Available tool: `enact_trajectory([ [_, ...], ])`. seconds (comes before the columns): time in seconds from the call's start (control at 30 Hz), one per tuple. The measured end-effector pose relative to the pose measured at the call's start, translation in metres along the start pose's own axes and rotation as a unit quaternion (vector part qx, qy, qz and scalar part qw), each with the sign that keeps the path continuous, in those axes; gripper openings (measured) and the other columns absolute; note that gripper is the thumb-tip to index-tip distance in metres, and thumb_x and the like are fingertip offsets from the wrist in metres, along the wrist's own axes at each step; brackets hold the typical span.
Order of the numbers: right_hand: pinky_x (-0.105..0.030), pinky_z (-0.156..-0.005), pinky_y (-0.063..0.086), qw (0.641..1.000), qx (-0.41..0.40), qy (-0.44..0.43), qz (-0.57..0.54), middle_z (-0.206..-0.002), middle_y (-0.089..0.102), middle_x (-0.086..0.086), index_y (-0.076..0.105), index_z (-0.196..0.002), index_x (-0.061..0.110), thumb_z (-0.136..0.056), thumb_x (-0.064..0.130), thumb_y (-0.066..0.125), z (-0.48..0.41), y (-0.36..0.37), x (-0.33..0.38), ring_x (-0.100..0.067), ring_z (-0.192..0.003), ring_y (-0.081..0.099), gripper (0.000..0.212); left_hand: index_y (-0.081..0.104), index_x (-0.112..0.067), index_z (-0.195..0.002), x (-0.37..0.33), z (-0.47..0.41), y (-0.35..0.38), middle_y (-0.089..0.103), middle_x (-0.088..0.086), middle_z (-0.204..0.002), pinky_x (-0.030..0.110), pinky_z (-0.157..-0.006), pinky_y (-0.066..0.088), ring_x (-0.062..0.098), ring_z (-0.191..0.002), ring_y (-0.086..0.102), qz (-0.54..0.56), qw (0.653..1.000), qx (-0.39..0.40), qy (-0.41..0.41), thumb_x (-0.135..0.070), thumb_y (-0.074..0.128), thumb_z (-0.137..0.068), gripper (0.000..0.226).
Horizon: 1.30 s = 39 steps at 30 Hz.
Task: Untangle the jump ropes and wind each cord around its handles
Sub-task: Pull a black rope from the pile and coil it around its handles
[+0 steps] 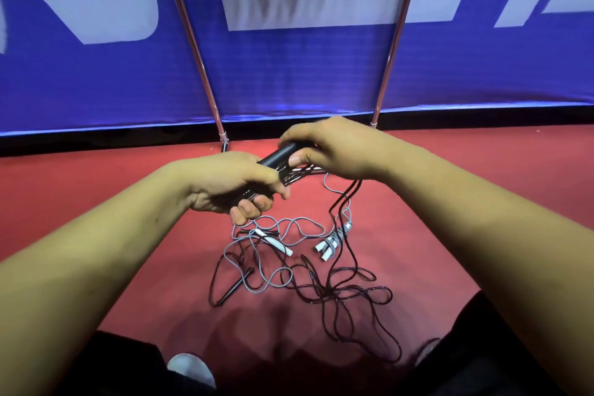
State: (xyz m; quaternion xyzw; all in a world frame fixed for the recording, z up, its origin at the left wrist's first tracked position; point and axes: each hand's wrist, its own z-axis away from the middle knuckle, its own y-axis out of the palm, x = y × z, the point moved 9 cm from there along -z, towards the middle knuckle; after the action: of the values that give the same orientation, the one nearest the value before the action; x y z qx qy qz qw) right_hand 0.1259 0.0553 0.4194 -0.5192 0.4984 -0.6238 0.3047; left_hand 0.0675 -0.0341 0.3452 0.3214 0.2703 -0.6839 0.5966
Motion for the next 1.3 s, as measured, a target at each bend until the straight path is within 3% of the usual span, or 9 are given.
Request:
enact_trajectory([
  [0.07, -0.030, -0.067, 0.037, 1.000, 0.019, -0.014, -0.021, -0.084, 0.061, 0.004, 0.060, -0.106, 0.016, -0.095, 0.029, 0.058, 0.002, 0.005, 0.003, -0.018, -0.079, 0.055, 0.017, 0.058, -0.003, -0.099, 0.004, 0.000, -0.003, 0.040, 0.006, -0.062, 0.017, -0.037, 0.027, 0.011, -0.040, 0.034, 0.019, 1.000, 0.009, -0.003, -0.011, 0.058, -0.072, 0.029],
  [0.2, -0.031, -0.063, 0.034, 1.000, -0.005, -0.002, -0.020, -0.083, 0.059, 0.001, 0.058, -0.103, 0.016, -0.098, 0.028, 0.054, 0.005, -0.006, -0.002, -0.017, -0.073, 0.050, 0.014, 0.056, 0.010, -0.124, 0.001, -0.004, -0.034, 0.058, 0.007, -0.072, 0.018, -0.037, 0.043, 0.009, -0.045, 0.058, -0.028, 0.996, -0.083, 0.002, -0.008, 0.069, -0.072, 0.057],
  [0.3, -0.031, -0.061, 0.035, 1.000, -0.007, 0.008, -0.025, -0.081, 0.059, 0.002, 0.057, -0.103, 0.017, -0.098, 0.030, 0.053, 0.006, -0.010, -0.005, -0.011, -0.068, 0.049, 0.014, 0.058, 0.009, -0.126, -0.003, -0.003, -0.044, 0.059, 0.007, -0.073, 0.017, -0.035, 0.042, 0.010, -0.048, 0.056, -0.068, 0.989, -0.127, 0.000, -0.009, 0.069, -0.083, 0.047],
  [0.53, -0.036, -0.072, 0.046, 0.999, 0.018, 0.015, -0.033, -0.087, 0.065, 0.000, 0.059, -0.101, 0.018, -0.096, 0.029, 0.056, 0.006, -0.001, -0.007, -0.020, -0.081, 0.058, 0.013, 0.058, 0.006, -0.121, -0.008, 0.010, -0.017, 0.051, 0.004, -0.069, 0.014, -0.032, 0.027, 0.010, -0.049, 0.043, -0.034, 0.996, -0.056, 0.062, -0.016, 0.070, -0.087, 0.042],
  [0.7, -0.027, -0.081, 0.040, 0.999, -0.007, 0.041, -0.019, -0.109, 0.056, 0.003, 0.057, -0.128, 0.023, -0.089, 0.032, 0.068, 0.005, -0.013, -0.014, -0.013, -0.091, 0.051, 0.042, 0.053, 0.008, -0.117, -0.009, 0.011, -0.032, 0.047, 0.004, -0.066, 0.016, -0.035, 0.024, 0.012, -0.048, 0.037, -0.100, 0.987, -0.106, 0.064, -0.014, 0.066, -0.090, 0.037],
  [0.87, -0.039, -0.079, 0.049, 0.999, -0.009, -0.005, 0.044, -0.094, 0.068, 0.000, 0.072, -0.095, 0.019, -0.091, 0.022, 0.064, 0.002, -0.013, -0.004, -0.020, -0.087, 0.059, 0.009, 0.060, -0.005, -0.105, 0.002, 0.006, -0.033, 0.045, -0.001, -0.053, 0.023, -0.042, 0.036, 0.013, -0.046, 0.040, -0.279, 0.953, -0.111, 0.033, -0.014, 0.067, -0.092, 0.017],
  [1.07, -0.019, -0.072, 0.045, 0.993, -0.058, 0.008, -0.105, -0.083, 0.070, 0.002, 0.073, -0.089, 0.016, -0.087, 0.019, 0.070, -0.001, -0.022, -0.017, -0.004, -0.076, 0.059, 0.005, 0.060, -0.017, -0.116, -0.017, 0.012, -0.008, 0.042, -0.001, -0.061, 0.026, -0.047, 0.038, 0.019, -0.056, 0.039, -0.311, 0.940, -0.056, 0.126, -0.021, 0.070, -0.090, 0.028],
  [1.2, -0.034, -0.068, 0.048, 0.954, -0.083, 0.070, -0.279, -0.078, 0.066, -0.020, 0.070, -0.076, 0.018, -0.087, 0.010, 0.064, -0.001, -0.013, -0.052, -0.012, -0.069, 0.055, 0.015, 0.065, -0.030, -0.102, -0.040, 0.031, -0.004, 0.046, 0.003, -0.066, 0.023, -0.047, 0.038, 0.014, -0.055, 0.041, -0.239, 0.944, -0.054, 0.221, -0.026, 0.070, -0.080, 0.023],
  [1.3, -0.028, -0.055, 0.041, 0.916, -0.071, 0.089, -0.385, -0.062, 0.052, -0.009, 0.070, -0.074, 0.019, -0.092, 0.005, 0.059, -0.001, 0.012, -0.058, -0.013, -0.058, 0.046, 0.025, 0.063, -0.019, -0.111, -0.054, 0.043, -0.019, 0.049, 0.003, -0.068, 0.027, -0.049, 0.038, 0.016, -0.057, 0.042, -0.241, 0.927, -0.128, 0.256, -0.028, 0.070, -0.079, 0.034],
])
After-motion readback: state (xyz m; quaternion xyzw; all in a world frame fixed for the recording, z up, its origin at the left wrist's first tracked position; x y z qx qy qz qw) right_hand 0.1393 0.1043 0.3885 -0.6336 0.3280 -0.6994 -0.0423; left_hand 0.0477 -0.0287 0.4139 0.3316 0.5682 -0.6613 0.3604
